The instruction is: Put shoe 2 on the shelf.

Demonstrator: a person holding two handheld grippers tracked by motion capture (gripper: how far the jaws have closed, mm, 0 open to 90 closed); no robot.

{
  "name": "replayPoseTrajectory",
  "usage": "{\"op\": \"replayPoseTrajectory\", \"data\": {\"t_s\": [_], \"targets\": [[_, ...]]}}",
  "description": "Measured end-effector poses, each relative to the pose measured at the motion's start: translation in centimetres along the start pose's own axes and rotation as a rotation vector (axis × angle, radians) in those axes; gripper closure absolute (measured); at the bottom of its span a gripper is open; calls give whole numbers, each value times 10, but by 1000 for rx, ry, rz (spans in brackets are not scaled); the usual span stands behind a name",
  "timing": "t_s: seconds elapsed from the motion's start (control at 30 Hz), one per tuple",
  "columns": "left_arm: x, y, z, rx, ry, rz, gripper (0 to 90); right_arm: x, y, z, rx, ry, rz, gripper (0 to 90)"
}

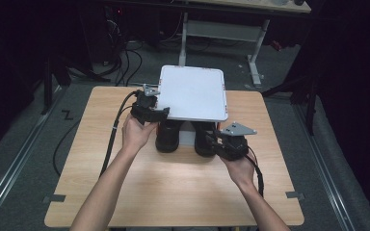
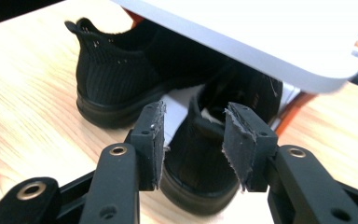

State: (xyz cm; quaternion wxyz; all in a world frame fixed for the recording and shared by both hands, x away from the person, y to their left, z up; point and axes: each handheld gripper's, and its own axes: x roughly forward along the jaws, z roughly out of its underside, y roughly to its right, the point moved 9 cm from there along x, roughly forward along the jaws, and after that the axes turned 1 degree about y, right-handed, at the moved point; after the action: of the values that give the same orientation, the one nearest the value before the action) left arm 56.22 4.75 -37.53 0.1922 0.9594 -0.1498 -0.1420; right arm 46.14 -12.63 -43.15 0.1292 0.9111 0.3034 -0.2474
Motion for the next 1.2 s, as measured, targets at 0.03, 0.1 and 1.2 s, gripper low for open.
{"op": "replayPoseTrajectory", "data": {"t_s": [0.03, 0.1, 1.2], "targets": [[0, 0, 0, 0, 0, 0, 422, -1, 1, 2, 3, -3, 3, 576], [0, 0, 0, 6, 3, -5, 424, -1, 5, 9, 10, -9, 20, 569], [-18, -6, -8, -65, 65, 11, 307, 17, 37, 43, 148, -31, -22, 515]]}}
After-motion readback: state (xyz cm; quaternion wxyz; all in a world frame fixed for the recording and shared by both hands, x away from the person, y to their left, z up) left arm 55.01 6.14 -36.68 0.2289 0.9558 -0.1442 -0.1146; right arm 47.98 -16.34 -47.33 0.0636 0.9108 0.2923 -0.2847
